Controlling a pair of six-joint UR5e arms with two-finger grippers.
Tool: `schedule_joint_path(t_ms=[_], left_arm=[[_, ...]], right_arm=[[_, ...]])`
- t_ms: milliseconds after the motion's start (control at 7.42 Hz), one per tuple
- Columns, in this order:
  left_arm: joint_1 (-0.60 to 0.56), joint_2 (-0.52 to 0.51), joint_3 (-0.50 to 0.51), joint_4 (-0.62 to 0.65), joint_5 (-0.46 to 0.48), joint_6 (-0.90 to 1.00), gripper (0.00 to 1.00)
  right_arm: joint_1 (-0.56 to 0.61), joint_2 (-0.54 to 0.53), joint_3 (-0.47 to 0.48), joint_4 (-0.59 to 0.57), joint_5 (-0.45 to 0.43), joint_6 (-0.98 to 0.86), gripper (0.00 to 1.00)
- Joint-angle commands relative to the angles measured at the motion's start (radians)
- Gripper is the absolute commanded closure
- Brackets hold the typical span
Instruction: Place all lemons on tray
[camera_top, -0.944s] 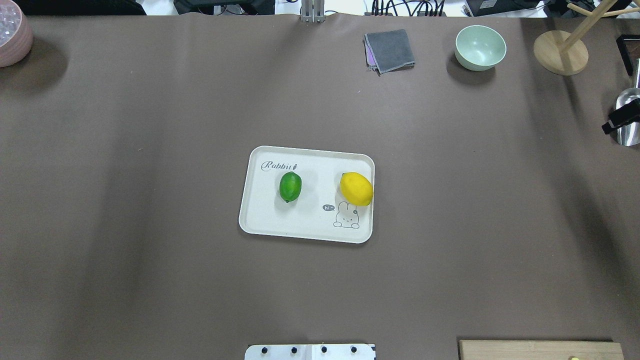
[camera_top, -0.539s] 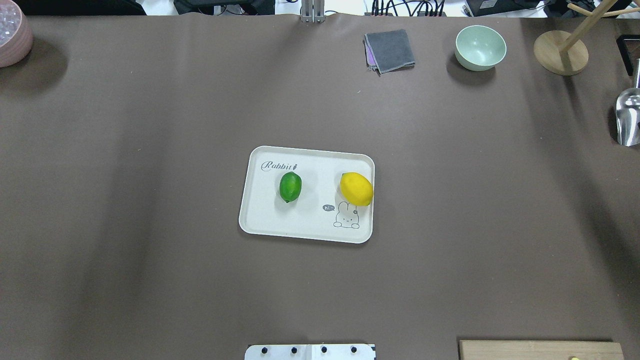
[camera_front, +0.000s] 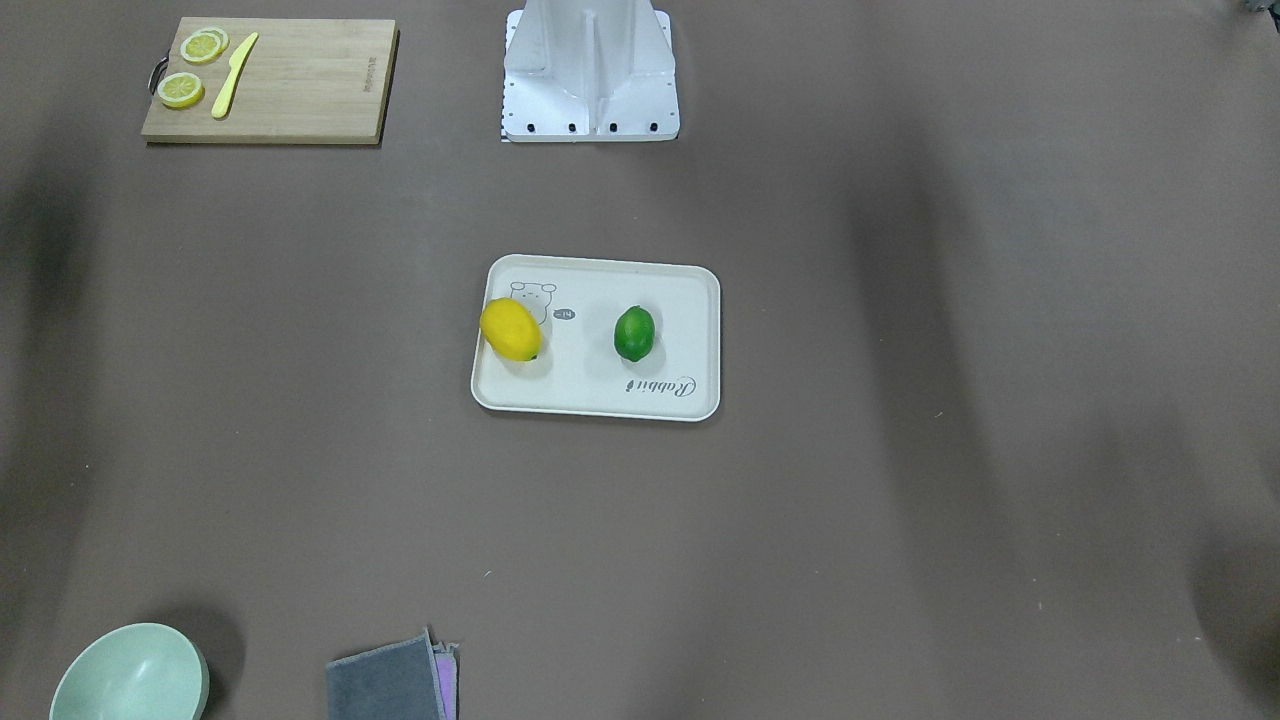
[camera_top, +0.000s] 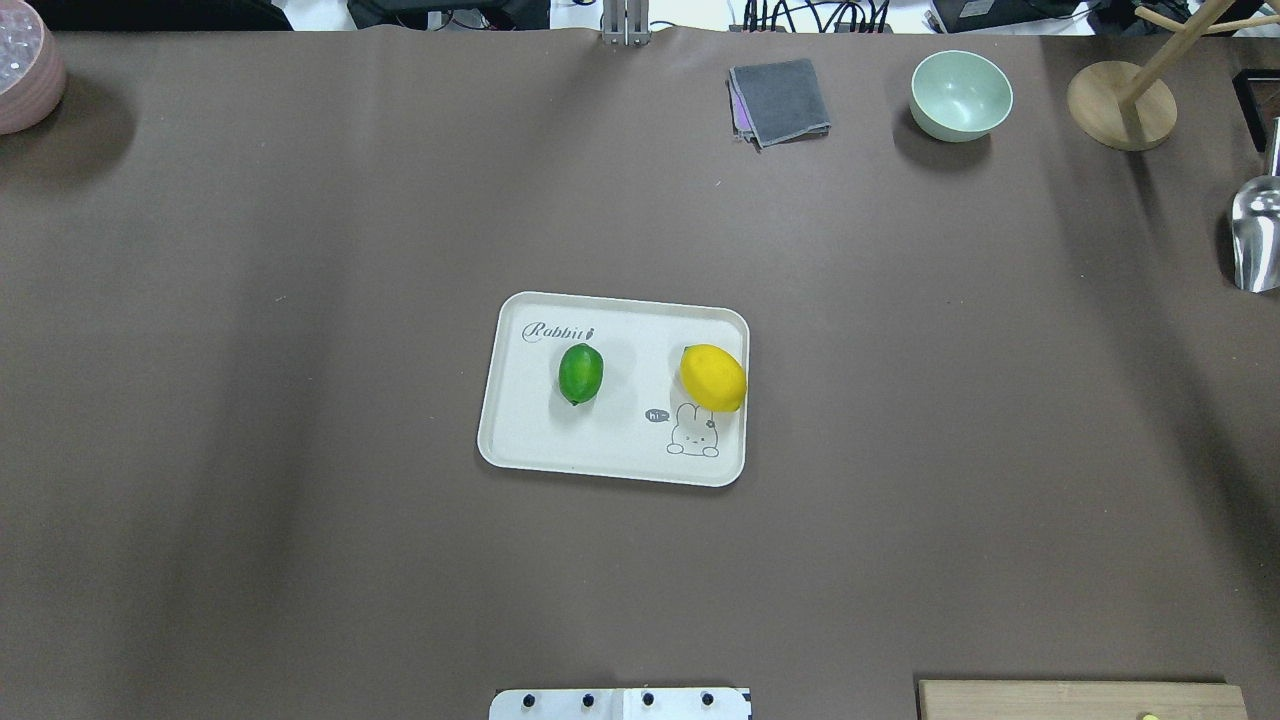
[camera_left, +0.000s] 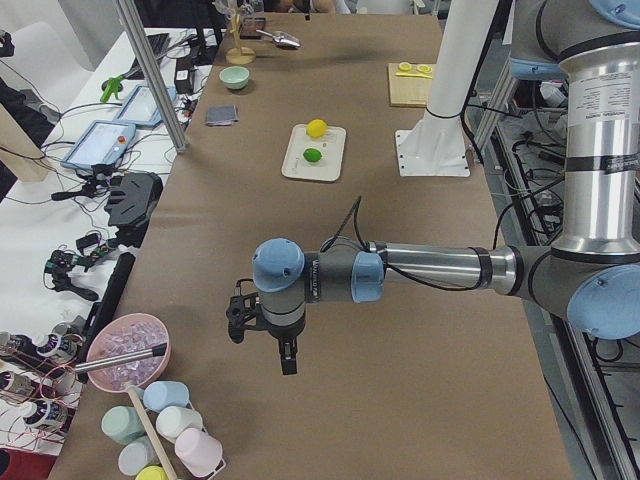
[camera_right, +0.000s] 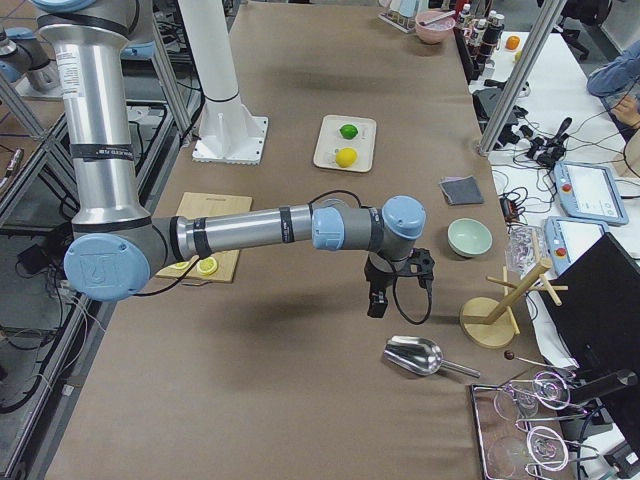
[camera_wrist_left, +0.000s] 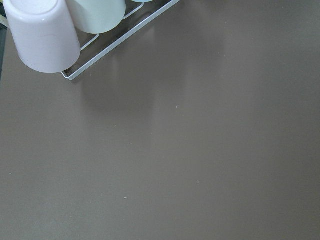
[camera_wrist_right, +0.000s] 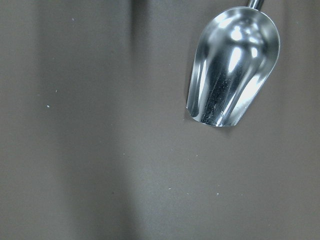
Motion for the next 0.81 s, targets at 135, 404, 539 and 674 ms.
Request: schedule_joint_path(t_ms=[135, 404, 539, 674], left_arm=[[-0.004, 0.023, -0.026, 0.002, -0.002, 0.000, 0.02], [-0.004, 0.026, -0.029, 0.003, -0.002, 0.000, 0.02], [-0.004, 0.026, -0.031, 0.003, -0.002, 0.000, 0.02], [-0.004, 0.026, -0.029, 0.003, -0.002, 0.000, 0.02]], right_arm=[[0.015, -0.003, 0.003, -0.003, 0.005, -0.002, 0.01], [0.015, -0.002, 0.015, -0.029, 0.005, -0.002, 0.01], [0.016, -0.002, 0.024, -0.041, 0.005, -0.002, 0.01], [0.016, -0.002, 0.025, -0.042, 0.005, -0.002, 0.01]])
